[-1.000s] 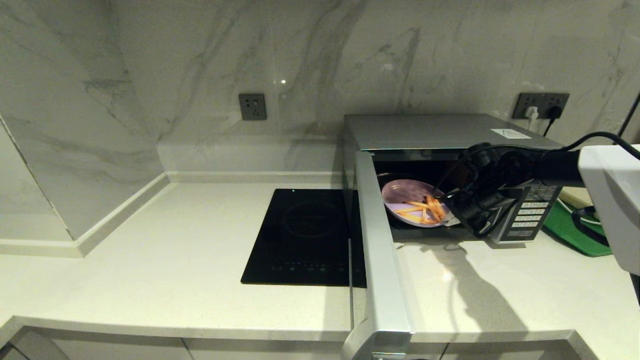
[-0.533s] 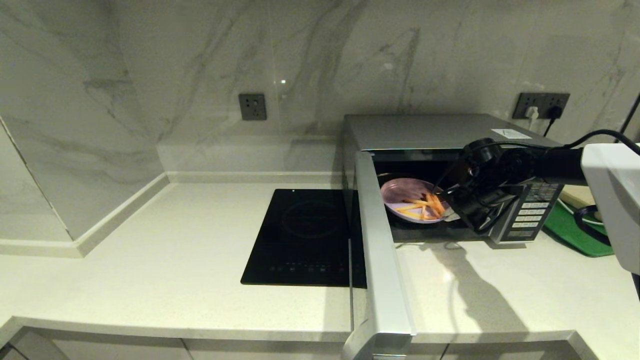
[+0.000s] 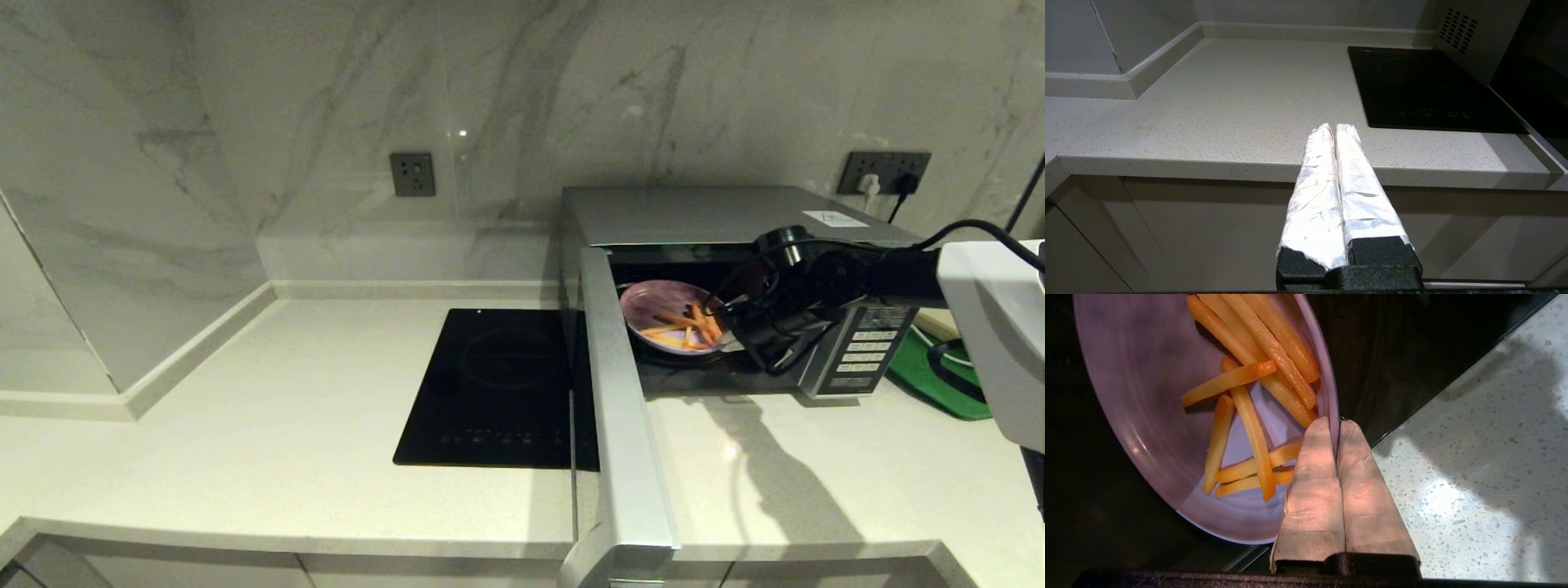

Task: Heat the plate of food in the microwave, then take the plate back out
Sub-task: Put the plate in the microwave oven

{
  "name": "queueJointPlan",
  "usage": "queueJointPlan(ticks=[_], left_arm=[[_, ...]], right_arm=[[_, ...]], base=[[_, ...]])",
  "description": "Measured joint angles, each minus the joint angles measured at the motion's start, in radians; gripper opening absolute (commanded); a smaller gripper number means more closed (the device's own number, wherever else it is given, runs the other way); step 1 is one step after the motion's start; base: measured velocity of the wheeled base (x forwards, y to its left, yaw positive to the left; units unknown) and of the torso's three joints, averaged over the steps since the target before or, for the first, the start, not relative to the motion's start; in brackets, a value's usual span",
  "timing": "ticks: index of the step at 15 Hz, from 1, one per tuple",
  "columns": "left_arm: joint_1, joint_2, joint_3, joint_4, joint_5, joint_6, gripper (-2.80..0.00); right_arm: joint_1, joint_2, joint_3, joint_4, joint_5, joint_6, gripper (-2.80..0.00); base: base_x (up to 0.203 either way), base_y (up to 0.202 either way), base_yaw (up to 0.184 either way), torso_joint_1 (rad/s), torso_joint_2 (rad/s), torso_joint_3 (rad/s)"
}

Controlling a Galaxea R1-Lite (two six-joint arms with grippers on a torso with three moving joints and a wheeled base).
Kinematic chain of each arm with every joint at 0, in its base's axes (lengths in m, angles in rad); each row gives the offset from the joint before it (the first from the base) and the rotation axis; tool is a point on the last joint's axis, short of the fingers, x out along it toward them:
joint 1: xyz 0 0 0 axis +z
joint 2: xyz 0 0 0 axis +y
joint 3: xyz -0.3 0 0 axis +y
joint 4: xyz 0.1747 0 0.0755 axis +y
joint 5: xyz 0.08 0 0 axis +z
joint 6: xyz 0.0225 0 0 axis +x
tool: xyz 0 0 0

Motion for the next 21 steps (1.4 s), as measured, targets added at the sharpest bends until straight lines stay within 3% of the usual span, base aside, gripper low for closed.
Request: queueJointPlan(ticks=[21], left_arm=[[0.0, 0.0, 0.0, 0.0, 0.0, 0.0, -2.8]], right_arm=[[-0.008, 0.024, 0.0, -0.015, 0.0, -0.006, -2.8]], base=[[0.0, 0.0, 0.0, 0.0, 0.0, 0.0]])
